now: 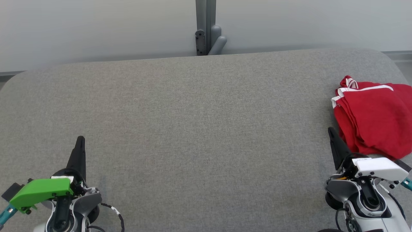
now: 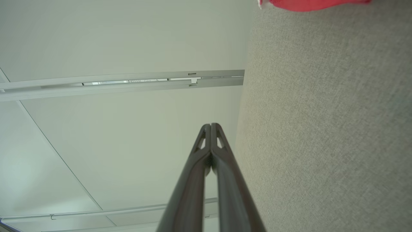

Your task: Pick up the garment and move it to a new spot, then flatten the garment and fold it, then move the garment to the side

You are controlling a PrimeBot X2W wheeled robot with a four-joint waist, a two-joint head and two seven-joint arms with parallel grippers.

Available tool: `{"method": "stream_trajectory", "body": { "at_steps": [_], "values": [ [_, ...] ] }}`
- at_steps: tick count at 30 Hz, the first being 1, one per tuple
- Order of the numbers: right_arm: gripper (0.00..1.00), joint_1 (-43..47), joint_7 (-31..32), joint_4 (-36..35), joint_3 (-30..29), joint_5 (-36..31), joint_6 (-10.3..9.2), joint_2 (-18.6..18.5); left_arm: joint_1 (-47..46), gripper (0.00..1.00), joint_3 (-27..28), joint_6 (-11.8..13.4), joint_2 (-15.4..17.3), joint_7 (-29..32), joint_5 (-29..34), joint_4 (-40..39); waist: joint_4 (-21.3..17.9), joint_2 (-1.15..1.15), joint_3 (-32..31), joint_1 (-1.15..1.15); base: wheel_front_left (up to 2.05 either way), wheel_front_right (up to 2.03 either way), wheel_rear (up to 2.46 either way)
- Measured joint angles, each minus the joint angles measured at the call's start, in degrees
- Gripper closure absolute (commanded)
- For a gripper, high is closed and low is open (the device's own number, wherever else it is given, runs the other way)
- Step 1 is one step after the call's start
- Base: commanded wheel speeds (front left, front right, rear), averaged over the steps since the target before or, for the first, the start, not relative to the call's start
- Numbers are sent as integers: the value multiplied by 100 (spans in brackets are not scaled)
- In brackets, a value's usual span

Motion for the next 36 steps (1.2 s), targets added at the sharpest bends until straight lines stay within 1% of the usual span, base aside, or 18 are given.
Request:
{"method": "stream_trajectory", "body": {
  "at_steps": [36],
  "values": [
    [100,0,-101,-12,144,112,0,-110,0,100,0,0,1,0,0,0,0,0,0,0,0,0,0]
  ]
}}
